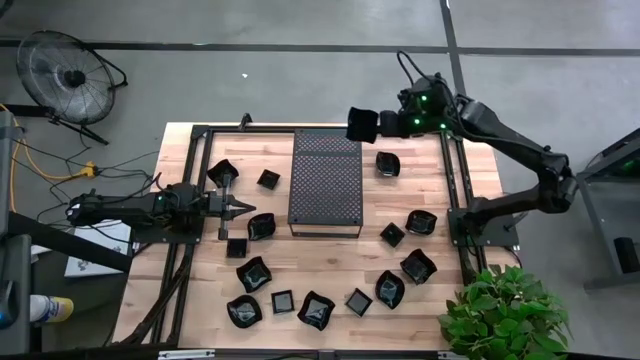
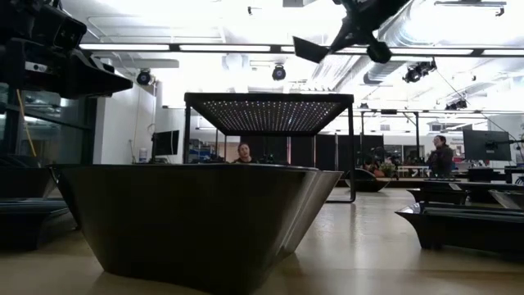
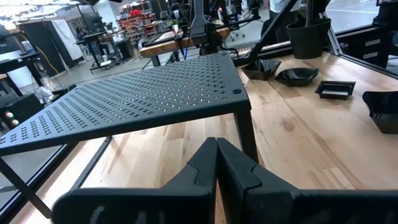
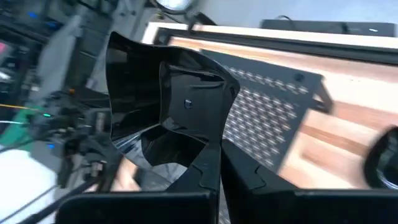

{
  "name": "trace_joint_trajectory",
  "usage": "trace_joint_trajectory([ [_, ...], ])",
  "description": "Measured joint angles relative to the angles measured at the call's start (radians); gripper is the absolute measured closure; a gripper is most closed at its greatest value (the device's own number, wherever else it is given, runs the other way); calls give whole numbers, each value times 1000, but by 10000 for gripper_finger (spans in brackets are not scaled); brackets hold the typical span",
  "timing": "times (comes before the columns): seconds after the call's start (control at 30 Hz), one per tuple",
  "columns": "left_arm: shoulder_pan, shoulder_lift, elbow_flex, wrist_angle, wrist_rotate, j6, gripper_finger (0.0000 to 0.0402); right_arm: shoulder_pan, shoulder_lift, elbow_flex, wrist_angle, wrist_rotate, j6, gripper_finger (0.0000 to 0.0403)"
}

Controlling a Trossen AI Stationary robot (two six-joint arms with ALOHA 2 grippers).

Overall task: Pick & Place Mini shaped plates
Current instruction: Put the black distorted square plate on the shelf

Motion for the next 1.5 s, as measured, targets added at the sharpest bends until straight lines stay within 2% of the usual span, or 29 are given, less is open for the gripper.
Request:
trace_joint_trajectory([
  [0.27,0,0,0,0,0,0,400,-6,75,0,171,-77,62,403],
  [0.4,0,0,0,0,0,0,400,-10,125,40,160,-78,58,403],
  [0.6,0,0,0,0,0,0,400,8,249,240,11,-63,-18,403],
  [0.83,0,0,0,0,0,0,400,17,451,549,-308,23,-80,403],
  [0.97,0,0,0,0,0,0,400,17,557,648,-410,16,-83,403],
  [1.33,0,0,0,0,0,0,400,41,668,669,-420,-78,22,403],
  [1.5,0,0,0,0,0,0,400,61,681,669,-439,-74,55,403],
])
